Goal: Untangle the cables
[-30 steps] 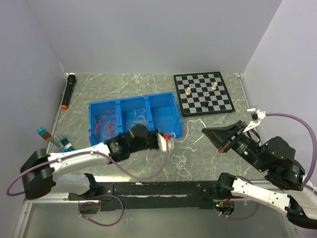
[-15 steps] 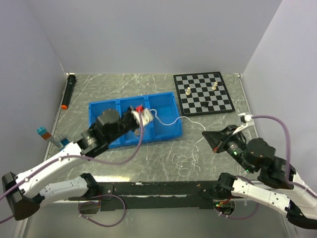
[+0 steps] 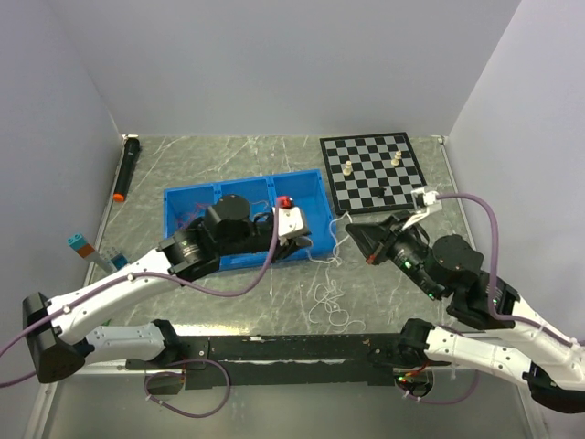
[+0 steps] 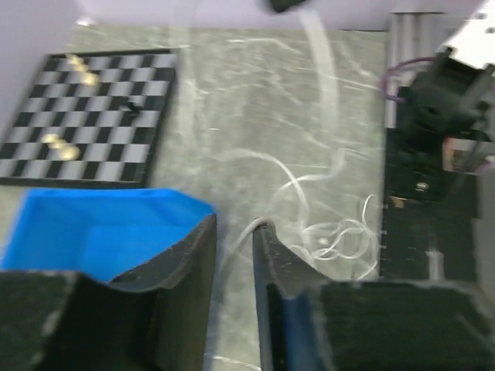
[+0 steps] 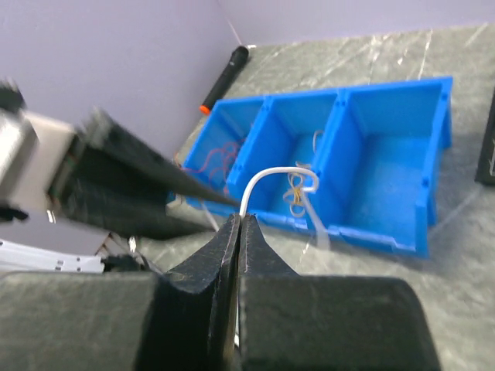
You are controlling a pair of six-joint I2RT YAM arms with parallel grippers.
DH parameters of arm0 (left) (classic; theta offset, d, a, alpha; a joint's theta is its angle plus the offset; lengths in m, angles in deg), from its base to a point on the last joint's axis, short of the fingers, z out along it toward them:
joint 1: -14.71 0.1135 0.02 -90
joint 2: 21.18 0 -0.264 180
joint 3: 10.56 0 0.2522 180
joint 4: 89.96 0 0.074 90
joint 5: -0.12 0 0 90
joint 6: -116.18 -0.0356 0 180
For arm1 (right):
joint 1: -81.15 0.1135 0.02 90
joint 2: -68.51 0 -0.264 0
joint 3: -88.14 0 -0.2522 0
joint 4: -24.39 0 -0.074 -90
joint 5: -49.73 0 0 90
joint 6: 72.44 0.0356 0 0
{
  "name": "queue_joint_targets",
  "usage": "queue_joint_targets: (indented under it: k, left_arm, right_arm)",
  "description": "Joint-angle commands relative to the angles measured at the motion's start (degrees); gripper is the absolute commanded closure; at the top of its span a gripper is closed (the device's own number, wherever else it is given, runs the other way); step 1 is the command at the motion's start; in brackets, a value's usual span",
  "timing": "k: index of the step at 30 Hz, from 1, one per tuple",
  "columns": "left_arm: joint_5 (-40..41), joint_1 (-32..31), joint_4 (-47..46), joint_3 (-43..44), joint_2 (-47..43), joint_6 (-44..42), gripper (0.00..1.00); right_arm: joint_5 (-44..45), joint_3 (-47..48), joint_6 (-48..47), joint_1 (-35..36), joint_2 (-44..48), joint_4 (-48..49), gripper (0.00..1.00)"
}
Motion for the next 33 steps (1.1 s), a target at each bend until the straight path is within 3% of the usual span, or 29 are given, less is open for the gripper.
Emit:
queue_joint_targets:
  k: [1, 3, 5, 7, 12, 15, 17, 18, 19, 20, 21, 23, 24, 27, 33]
  left_arm:
    - [-3.9, -1.9, -2.4, 3.5, 1.6, 4.2, 0.66]
    - [-2.1, -2.0, -3.9, 4.2, 2.8, 5.7, 0.55]
    - [-2.1, -2.0, -4.4, 5.3, 3.4, 7.7, 0.39]
    - [-4.8, -2.0, -3.8, 5.8, 3.6, 8.0, 0.3]
    - [-3.9, -2.7, -4.5, 3.7, 3.2, 7.4, 0.27]
    - [-1.5, -2.7, -6.3, 3.0, 3.8, 6.3, 0.35]
    - [1.4, -2.7, -7.9, 3.0, 4.0, 6.1, 0.56]
    - [4.1, -2.7, -8.7, 3.1, 4.3, 6.3, 0.73]
    - [6.8, -2.7, -8.7, 3.3, 4.5, 6.0, 0.8]
    - [9.9, -2.7, -10.9, 3.6, 4.7, 5.4, 0.78]
    - [11.9, -2.7, -11.7, 4.0, 4.9, 4.7, 0.64]
    - [13.3, -2.6, -11.1, 5.7, 4.8, 3.2, 0.09]
    - [13.4, -2.6, -9.7, 6.8, 4.7, 2.5, 0.03]
    - [14.2, -2.5, -3.7, 9.8, 3.0, -0.7, 0.04]
    - [24.9, 0.9, 6.2, 12.3, -2.5, -5.0, 0.03]
  right_arm:
    - [1.5, 3.0, -3.4, 0.4, -4.2, 9.6, 1.0]
    - [1.2, 3.7, -4.2, 0.4, -6.2, 11.5, 1.0]
    - [1.2, 4.3, -4.7, 0.4, -7.7, 12.8, 1.0]
    - [1.2, 4.9, -5.3, 0.4, -8.7, 13.9, 1.0]
    - [0.7, 6.0, -5.7, 0.5, -10.2, 15.6, 1.0]
    - [0.5, 6.2, -5.6, 0.5, -10.7, 16.3, 1.0]
    - [0.5, 6.4, -5.9, 0.4, -11.1, 17.1, 1.0]
    - [0.5, 6.8, -6.3, 0.4, -11.4, 17.4, 1.0]
    - [0.4, 7.4, -6.9, 0.4, -11.7, 17.7, 1.0]
    - [0.4, 8.1, -8.1, 0.4, -12.2, 18.2, 1.0]
    - [0.6, 9.4, -9.2, 0.4, -12.8, 18.5, 1.0]
    - [1.2, 11.8, -13.0, 0.4, -14.7, 19.3, 1.0]
    - [1.9, 12.8, -14.5, 0.3, -15.9, 19.8, 1.0]
    - [2.2, 16.3, -19.0, -0.9, -19.2, 20.4, 1.0]
    - [0.3, 19.0, -23.2, -4.6, -23.8, 22.1, 1.0]
